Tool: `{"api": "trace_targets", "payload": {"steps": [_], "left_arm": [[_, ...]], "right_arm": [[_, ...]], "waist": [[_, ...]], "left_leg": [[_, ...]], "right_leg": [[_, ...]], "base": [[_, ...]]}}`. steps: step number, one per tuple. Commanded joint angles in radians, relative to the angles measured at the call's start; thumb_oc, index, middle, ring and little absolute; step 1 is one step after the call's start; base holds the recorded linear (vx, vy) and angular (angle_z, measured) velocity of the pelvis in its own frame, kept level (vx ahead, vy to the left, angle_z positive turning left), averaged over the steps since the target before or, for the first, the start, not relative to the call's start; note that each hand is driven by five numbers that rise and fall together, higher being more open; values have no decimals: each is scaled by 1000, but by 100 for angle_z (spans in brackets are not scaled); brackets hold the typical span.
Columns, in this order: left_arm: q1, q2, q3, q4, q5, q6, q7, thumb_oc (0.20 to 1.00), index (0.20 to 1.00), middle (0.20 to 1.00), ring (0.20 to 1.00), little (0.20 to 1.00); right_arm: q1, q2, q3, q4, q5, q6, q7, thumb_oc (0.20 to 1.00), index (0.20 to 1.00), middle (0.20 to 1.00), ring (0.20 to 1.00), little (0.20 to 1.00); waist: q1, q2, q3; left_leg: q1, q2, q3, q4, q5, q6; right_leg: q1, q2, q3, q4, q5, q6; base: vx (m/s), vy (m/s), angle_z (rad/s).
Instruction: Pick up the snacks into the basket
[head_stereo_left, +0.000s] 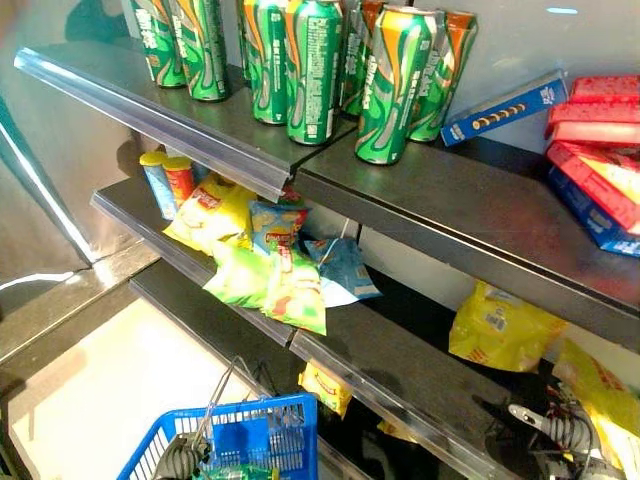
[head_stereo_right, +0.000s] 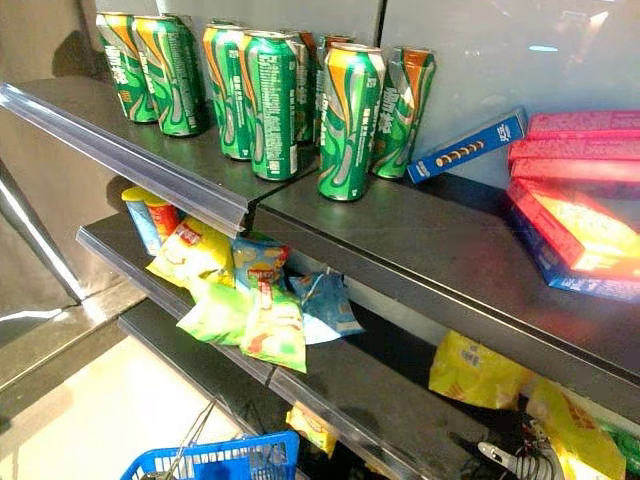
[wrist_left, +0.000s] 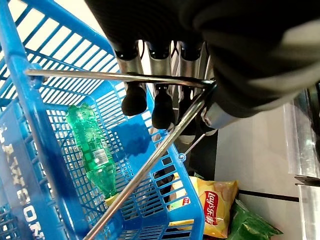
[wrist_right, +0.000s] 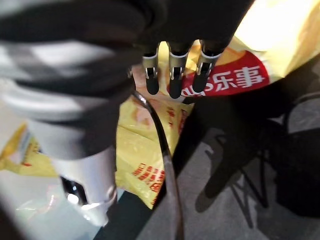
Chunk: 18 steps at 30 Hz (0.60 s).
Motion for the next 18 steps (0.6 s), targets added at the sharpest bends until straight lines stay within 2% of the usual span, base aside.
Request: {"api": "trace_targets", "payload": {"steps": [1, 7, 11, 18], "left_arm": [[-79, 43, 65, -113, 13, -118, 6, 200, 200, 200, 200, 200], [-99, 42, 38, -110, 8, -119, 15, 200, 200, 200, 200, 200], [-127, 49, 5, -99, -4, -122, 20, 200, 200, 200, 200, 200], [-168, 81, -62, -96, -47, -128, -6, 200, 200, 200, 200, 200]], "right_arm": [[-41, -19, -82, -54, -12, -42, -27, 1000, 1000, 1000, 1000, 1000], [-96, -21, -39, -17, -10, -46, -49, 1000, 1000, 1000, 1000, 1000], [-177, -38, 10, 81, 25, -50, -75, 1000, 1000, 1000, 1000, 1000], [-367, -156, 31, 315, 100, -42, -147, 1000, 1000, 1000, 1000, 1000]], "waist": [[-4, -21, -13], [5, -12, -4], [20, -2, 3], [62, 18, 2]], "left_leg": [[20, -35, -11, 145, -172, 44], [12, -32, -12, 150, -175, 46], [-7, -34, -38, 154, -172, 43], [-34, -43, -106, 152, -164, 38]], "right_leg": [[-72, -14, 18, 131, -13, 102], [-84, -7, 18, 148, -21, 101], [-91, -10, 2, 154, -32, 94], [-83, -28, -53, 148, -50, 83]], "base": [[42, -4, -3], [40, -20, -5], [45, -32, 6], [48, -44, 23]]}}
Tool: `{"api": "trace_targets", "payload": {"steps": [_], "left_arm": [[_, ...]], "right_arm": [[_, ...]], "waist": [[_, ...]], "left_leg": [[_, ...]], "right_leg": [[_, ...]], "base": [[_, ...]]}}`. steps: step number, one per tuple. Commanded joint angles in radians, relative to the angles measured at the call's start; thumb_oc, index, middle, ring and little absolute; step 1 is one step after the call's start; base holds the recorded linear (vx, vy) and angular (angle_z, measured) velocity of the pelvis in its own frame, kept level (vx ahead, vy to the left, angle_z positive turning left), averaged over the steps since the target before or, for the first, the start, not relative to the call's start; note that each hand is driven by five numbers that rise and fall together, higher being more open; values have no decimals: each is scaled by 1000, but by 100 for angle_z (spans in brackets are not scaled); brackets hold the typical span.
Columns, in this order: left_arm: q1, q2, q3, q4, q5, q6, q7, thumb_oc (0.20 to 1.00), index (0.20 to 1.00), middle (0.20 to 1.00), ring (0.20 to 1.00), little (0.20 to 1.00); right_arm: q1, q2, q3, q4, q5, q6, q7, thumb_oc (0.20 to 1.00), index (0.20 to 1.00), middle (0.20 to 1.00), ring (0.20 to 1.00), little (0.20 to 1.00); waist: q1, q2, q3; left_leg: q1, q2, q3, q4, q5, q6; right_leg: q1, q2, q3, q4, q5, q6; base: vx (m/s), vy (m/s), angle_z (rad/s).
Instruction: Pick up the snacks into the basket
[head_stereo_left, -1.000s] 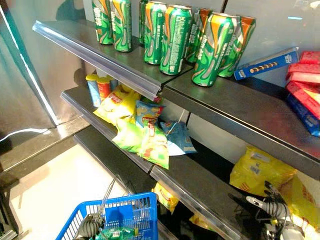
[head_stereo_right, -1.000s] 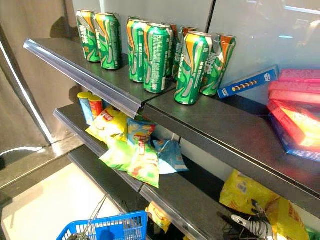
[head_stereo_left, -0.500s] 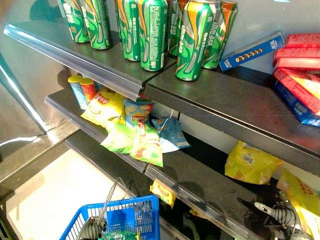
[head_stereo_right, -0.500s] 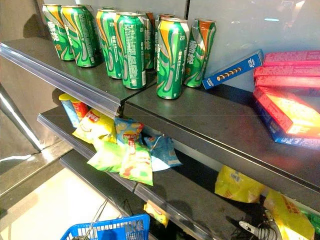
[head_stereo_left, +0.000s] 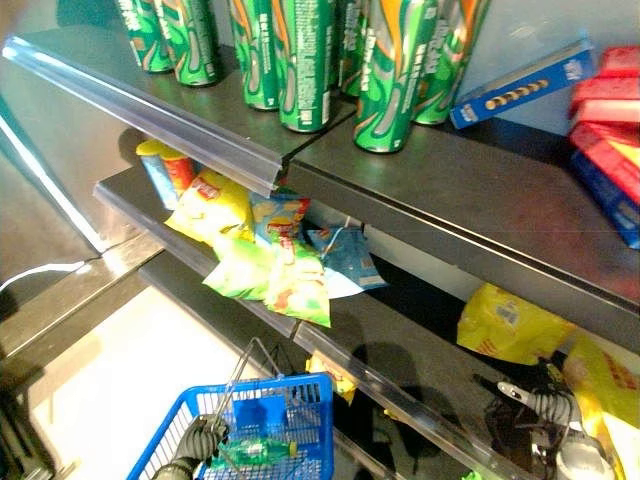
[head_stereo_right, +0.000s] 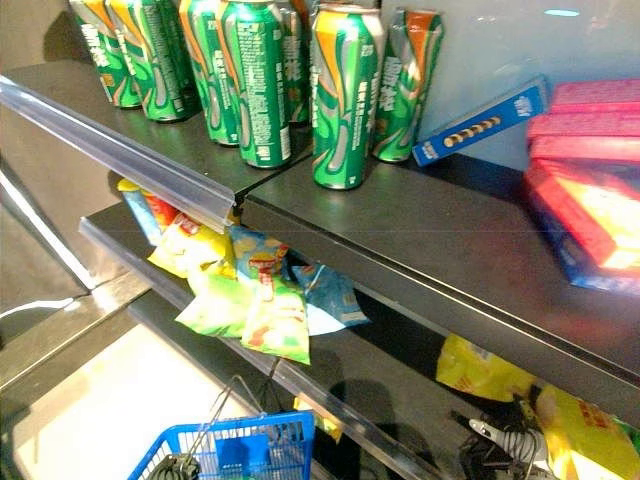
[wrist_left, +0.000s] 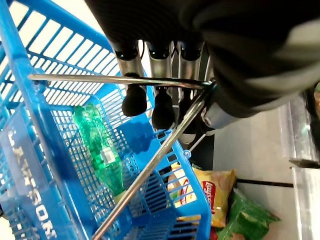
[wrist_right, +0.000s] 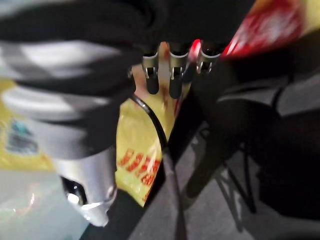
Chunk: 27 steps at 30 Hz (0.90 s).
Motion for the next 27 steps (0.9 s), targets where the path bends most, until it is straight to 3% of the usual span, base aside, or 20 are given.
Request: {"api": "trace_targets", "payload": {"steps": [1, 6, 11, 12, 13, 14, 16, 27], "left_arm": [[-78, 87, 11, -103, -60, -122, -5, 200, 200, 200, 200, 200], [-115, 108, -40, -105, -94, -124, -11, 200, 200, 200, 200, 200], [-133, 115, -66, -100, -104, -124, -8, 200, 200, 200, 200, 200], [-133, 115, -68, -101, -103, -124, -5, 200, 200, 200, 200, 200], [-133, 115, -69, -101, -104, -125, -4, 200, 200, 200, 200, 200], [-132, 115, -70, -101, -104, -125, -2, 200, 200, 200, 200, 200], [-129, 117, -73, -103, -100, -126, -1, 200, 200, 200, 200, 200], [-118, 114, -46, -112, -93, -128, 5, 200, 200, 200, 200, 200]], "right_arm": [[-138, -104, -28, 100, 80, -41, -77, 1000, 1000, 1000, 1000, 1000], [-288, -218, -14, 297, 164, -38, -108, 1000, 1000, 1000, 1000, 1000], [-364, -255, -2, 376, 210, -40, -124, 1000, 1000, 1000, 1000, 1000], [-373, -252, 4, 366, 215, -43, -124, 868, 868, 868, 868, 868], [-382, -252, 8, 371, 218, -44, -127, 536, 536, 536, 536, 536], [-390, -253, 11, 379, 222, -46, -131, 451, 451, 451, 451, 451], [-409, -242, 19, 377, 229, -49, -140, 200, 200, 200, 200, 200], [-369, -174, 56, 239, 168, -45, -126, 200, 200, 200, 200, 200]], "waist": [[37, -31, -26], [68, -23, -13], [88, -16, 4], [89, -15, 5], [92, -14, 8], [95, -13, 9], [100, -12, 11], [102, -15, 25]], "left_leg": [[21, -50, -55, 148, -170, 38], [-4, -61, -91, 157, -166, 36], [-28, -69, -113, 162, -157, 35], [-31, -70, -114, 162, -156, 35], [-34, -70, -117, 162, -155, 35], [-34, -71, -119, 161, -154, 35], [-36, -72, -122, 161, -153, 36], [-42, -78, -127, 163, -146, 35]], "right_leg": [[-57, -27, -7, 148, -45, 88], [-54, -37, -32, 143, -46, 86], [-63, -43, -47, 143, -45, 85], [-65, -44, -49, 143, -45, 85], [-66, -44, -50, 144, -45, 84], [-66, -45, -52, 143, -46, 84], [-65, -46, -55, 144, -46, 84], [-59, -56, -65, 136, -39, 82]], "base": [[11, -21, 38], [7, -22, 28], [-15, -6, 14], [-22, 2, 9], [-12, -1, 7], [-8, 0, 5], [-1, 0, 2], [-24, 5, 1]]}}
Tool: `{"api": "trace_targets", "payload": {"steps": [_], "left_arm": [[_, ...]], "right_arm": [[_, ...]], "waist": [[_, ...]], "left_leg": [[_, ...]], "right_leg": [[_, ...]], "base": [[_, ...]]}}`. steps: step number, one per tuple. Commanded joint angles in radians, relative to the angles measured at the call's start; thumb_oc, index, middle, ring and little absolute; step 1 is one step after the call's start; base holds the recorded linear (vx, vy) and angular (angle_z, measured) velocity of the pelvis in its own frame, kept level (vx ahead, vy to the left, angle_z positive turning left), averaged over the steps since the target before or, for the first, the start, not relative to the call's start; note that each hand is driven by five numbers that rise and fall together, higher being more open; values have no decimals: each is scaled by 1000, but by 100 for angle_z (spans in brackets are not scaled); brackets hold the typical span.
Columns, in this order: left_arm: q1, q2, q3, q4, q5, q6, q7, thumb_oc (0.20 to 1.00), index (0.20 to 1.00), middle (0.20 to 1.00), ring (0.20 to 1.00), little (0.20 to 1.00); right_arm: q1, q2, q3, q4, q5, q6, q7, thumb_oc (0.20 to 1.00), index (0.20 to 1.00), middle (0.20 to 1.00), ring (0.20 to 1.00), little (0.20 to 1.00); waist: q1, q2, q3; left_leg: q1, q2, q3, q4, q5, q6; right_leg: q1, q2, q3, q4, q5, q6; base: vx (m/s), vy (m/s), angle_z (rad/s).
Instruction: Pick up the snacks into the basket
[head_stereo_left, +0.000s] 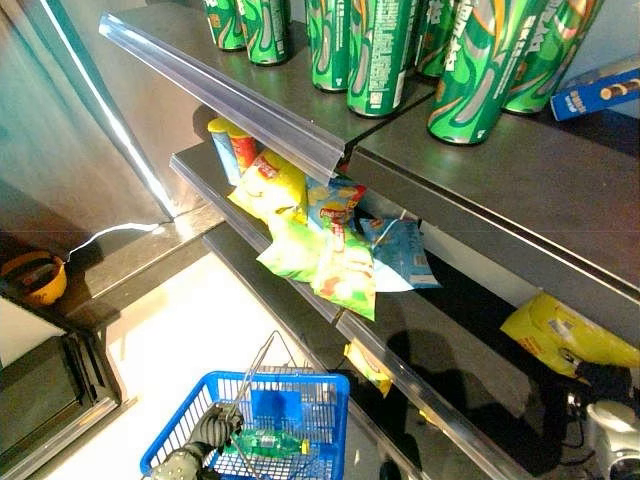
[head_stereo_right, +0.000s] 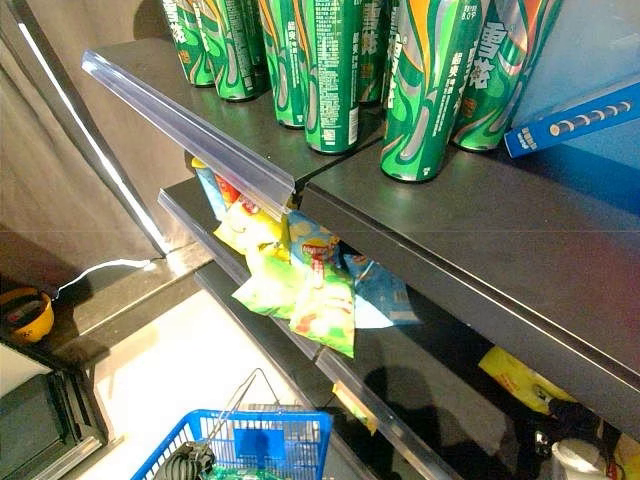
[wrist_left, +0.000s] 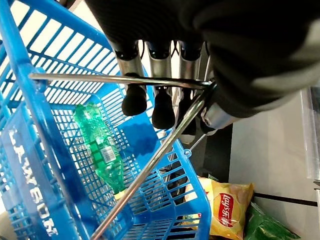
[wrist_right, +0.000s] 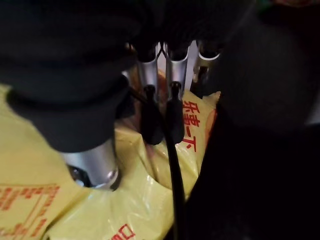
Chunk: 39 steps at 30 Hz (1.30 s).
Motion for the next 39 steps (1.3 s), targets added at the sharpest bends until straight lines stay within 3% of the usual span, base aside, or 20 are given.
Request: {"api": "trace_targets", "payload": {"steps": [1, 6, 12, 20, 21, 22, 23, 39], "left_arm": [[-70, 45, 73, -114, -42, -120, 21, 200, 200, 200, 200, 200], [-64, 42, 102, -112, -27, -118, 5, 200, 200, 200, 200, 200], [-61, 49, 137, -96, -35, -134, -15, 200, 200, 200, 200, 200], [-60, 47, 137, -90, -22, -137, -18, 200, 200, 200, 200, 200], [-61, 45, 139, -90, -21, -135, -18, 200, 200, 200, 200, 200], [-61, 45, 139, -90, -21, -135, -18, 200, 200, 200, 200, 200], [-58, 45, 141, -91, -20, -134, -18, 200, 200, 200, 200, 200], [-27, 25, 175, -84, -5, -124, 2, 200, 200, 200, 200, 200]], "right_arm": [[-118, 0, 47, -118, -37, -53, 24, 200, 200, 200, 200, 200], [-46, 49, 110, -238, -77, -52, 129, 200, 200, 200, 200, 200], [-3, 44, 197, -352, -53, -79, 276, 200, 200, 200, 200, 200], [15, 39, 191, -399, -61, -81, 297, 200, 200, 200, 200, 200], [22, 43, 183, -398, -60, -80, 296, 448, 448, 448, 448, 448], [22, 43, 183, -398, -60, -80, 296, 448, 448, 448, 448, 448], [29, 48, 173, -402, -56, -81, 296, 1000, 1000, 1000, 1000, 1000], [95, 113, 24, -308, -54, -90, 187, 1000, 1000, 1000, 1000, 1000]], "waist": [[50, -54, -7], [47, -70, -7], [50, -91, -3], [51, -96, -9], [51, -97, -11], [51, -97, -11], [50, -99, -13], [30, -99, -21]], "left_leg": [[10, -48, -30, 147, -158, 19], [9, -45, -15, 146, -157, 22], [1, -42, -2, 162, -158, 22], [5, -41, 1, 163, -159, 21], [6, -41, 1, 163, -159, 21], [6, -41, 1, 163, -159, 21], [7, -40, 1, 163, -159, 21], [30, -30, 10, 148, -164, 22]], "right_leg": [[-70, -22, 21, 152, -31, 74], [-72, -25, 26, 139, -14, 78], [-77, -26, 42, 131, -2, 79], [-74, -24, 44, 124, 1, 79], [-72, -23, 43, 122, 0, 78], [-72, -23, 43, 122, 0, 78], [-69, -22, 42, 120, 0, 78], [-64, -14, 45, 124, -5, 83]], "base": [[-55, 10, 1], [-49, 7, 3], [-23, -3, 0], [0, 0, 0], [0, 0, 0], [0, 0, 0], [0, 0, 0], [0, 0, -1]]}}
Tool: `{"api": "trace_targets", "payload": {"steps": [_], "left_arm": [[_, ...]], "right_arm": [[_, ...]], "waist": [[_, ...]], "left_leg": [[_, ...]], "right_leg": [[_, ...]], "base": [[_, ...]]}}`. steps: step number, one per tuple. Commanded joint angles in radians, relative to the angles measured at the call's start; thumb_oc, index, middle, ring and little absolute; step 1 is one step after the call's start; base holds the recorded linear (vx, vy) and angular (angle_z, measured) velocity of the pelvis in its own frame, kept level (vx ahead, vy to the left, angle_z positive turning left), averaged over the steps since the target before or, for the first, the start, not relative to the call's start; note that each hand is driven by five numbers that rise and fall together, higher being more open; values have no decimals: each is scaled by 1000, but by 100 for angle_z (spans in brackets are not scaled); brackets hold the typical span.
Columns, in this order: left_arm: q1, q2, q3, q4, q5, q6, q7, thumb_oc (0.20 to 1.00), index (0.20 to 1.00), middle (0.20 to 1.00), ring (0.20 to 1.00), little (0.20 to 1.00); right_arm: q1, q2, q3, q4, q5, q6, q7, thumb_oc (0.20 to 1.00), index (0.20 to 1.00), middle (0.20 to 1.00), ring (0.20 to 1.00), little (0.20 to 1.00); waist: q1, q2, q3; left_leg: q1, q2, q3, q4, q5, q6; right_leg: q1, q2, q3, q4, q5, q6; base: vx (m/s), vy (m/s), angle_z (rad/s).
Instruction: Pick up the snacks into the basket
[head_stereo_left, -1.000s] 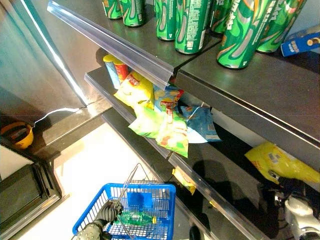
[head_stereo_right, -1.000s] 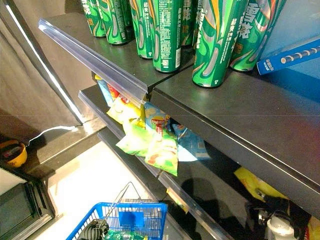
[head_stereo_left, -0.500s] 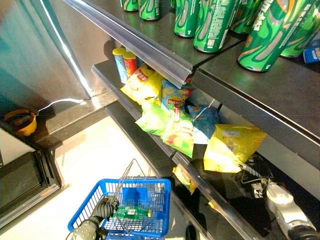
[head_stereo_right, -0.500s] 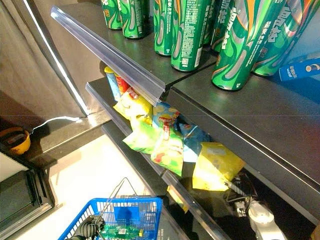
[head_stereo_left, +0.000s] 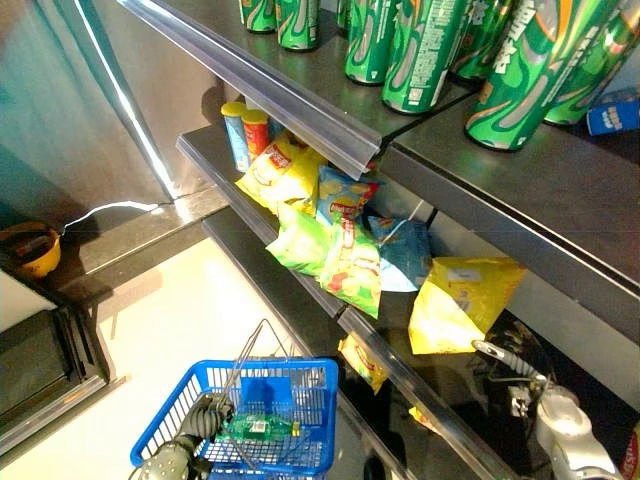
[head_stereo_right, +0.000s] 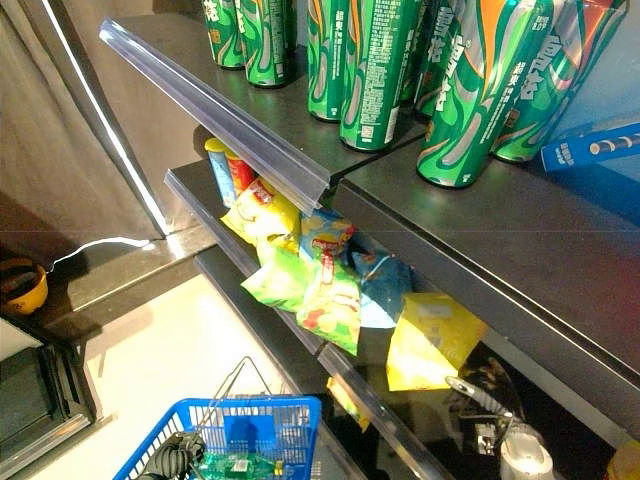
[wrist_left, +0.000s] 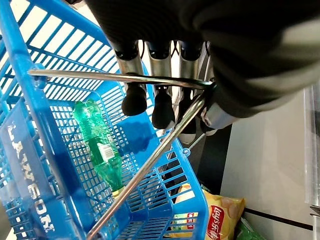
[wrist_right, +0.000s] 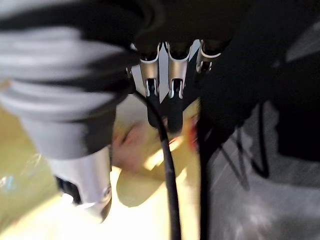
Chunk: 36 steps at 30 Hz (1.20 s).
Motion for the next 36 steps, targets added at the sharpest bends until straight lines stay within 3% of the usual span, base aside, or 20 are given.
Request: {"api": "trace_targets", "payload": {"steps": [1, 14, 20, 33, 34, 35, 36], "left_arm": [[-28, 29, 92, -83, -8, -109, 15, 200, 200, 200, 200, 200], [-54, 33, 57, -98, 0, -102, 13, 200, 200, 200, 200, 200], [-83, 39, 12, -92, -14, -105, 5, 200, 200, 200, 200, 200], [-105, 46, -23, -104, -49, -98, 13, 200, 200, 200, 200, 200], [-108, 46, -23, -104, -50, -97, 13, 200, 200, 200, 200, 200], [-110, 48, -24, -103, -51, -95, 13, 200, 200, 200, 200, 200], [-110, 48, -23, -102, -51, -94, 13, 200, 200, 200, 200, 200]], "right_arm": [[-35, -46, -24, 13, 8, -47, -34, 1000, 1000, 1000, 1000, 1000], [-100, -51, 76, -27, -61, -25, -26, 1000, 1000, 1000, 1000, 1000], [-255, -65, 206, 22, -102, -1, -20, 1000, 1000, 1000, 1000, 1000], [-461, -29, 340, 83, -103, 33, -28, 1000, 1000, 1000, 1000, 1000], [-463, -27, 349, 84, -108, 35, -24, 887, 887, 887, 887, 887], [-463, -28, 357, 85, -115, 39, -19, 200, 200, 200, 200, 200], [-460, -26, 355, 83, -117, 42, -20, 200, 200, 200, 200, 200]], "waist": [[-4, -17, -55], [9, -12, -52], [38, -4, -52], [76, -5, -44], [77, -7, -44], [80, -9, -44], [80, -10, -43]], "left_leg": [[-1, -27, -5, 151, -164, 22], [-14, -32, -27, 159, -159, 18], [-22, -41, -41, 164, -156, 16], [-39, -46, -66, 170, -146, 16], [-40, -47, -70, 172, -146, 16], [-41, -47, -74, 172, -146, 16], [-41, -47, -77, 172, -146, 16]], "right_leg": [[-83, -15, 27, 121, -11, 87], [-80, -17, 12, 117, -17, 77], [-72, -24, 1, 108, -13, 73], [-68, -30, -23, 107, -10, 67], [-68, -31, -26, 110, -11, 67], [-67, -31, -29, 112, -13, 66], [-66, -31, -33, 113, -14, 66]], "base": [[0, 0, 0], [0, -2, 0], [-3, -13, 7], [-5, -6, 7], [-3, -20, 6], [0, 0, 0], [0, 0, 0]]}}
